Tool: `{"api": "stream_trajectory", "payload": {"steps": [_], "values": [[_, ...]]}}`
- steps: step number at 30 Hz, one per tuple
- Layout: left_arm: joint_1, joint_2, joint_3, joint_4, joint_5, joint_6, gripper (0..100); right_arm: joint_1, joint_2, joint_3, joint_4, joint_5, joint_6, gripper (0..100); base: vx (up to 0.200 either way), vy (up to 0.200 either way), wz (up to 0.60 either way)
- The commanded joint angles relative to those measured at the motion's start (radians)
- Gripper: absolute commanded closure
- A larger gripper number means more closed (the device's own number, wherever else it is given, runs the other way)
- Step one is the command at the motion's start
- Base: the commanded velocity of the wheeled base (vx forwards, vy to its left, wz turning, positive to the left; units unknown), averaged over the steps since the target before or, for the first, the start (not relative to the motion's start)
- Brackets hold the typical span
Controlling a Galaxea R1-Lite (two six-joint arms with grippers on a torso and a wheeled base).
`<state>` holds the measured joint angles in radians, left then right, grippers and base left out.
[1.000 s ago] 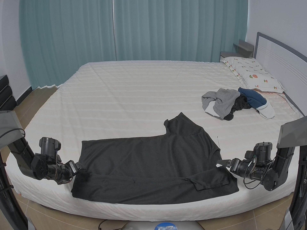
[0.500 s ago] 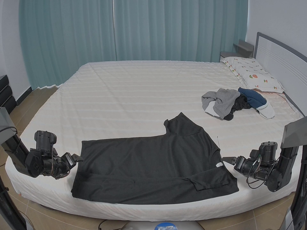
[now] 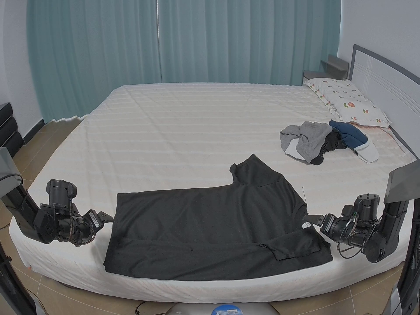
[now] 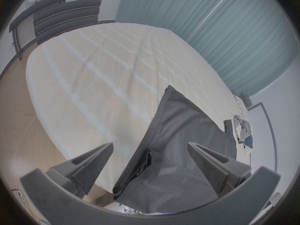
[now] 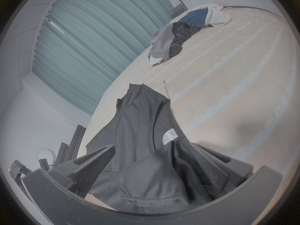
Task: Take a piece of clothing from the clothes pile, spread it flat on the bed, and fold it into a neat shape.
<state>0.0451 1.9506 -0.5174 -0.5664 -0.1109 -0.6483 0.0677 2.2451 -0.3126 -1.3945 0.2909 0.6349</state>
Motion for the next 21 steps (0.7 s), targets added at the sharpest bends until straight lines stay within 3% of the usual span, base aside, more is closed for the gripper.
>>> {"api": "stream_trajectory", "payload": {"steps": [1,12,21], "values": [[0.001,0.002,-0.001,-0.001,-0.001,-0.001,0,0.0,-0.001,0.0,0.0,0.001,0.0,0,0.0,0.0,0.0],[-0.004,0.01,-0.069,-0.009,-0.007,-0.03,0,0.0,-0.004,0.001,0.0,0.001,0.002,0,0.0,0.0,0.0],[-0.013,0.215,-0.377,0.005,-0.009,-0.06,0,0.004,-0.002,0.015,-0.012,0.002,0.002,0,0.0,0.0,0.0]]}}
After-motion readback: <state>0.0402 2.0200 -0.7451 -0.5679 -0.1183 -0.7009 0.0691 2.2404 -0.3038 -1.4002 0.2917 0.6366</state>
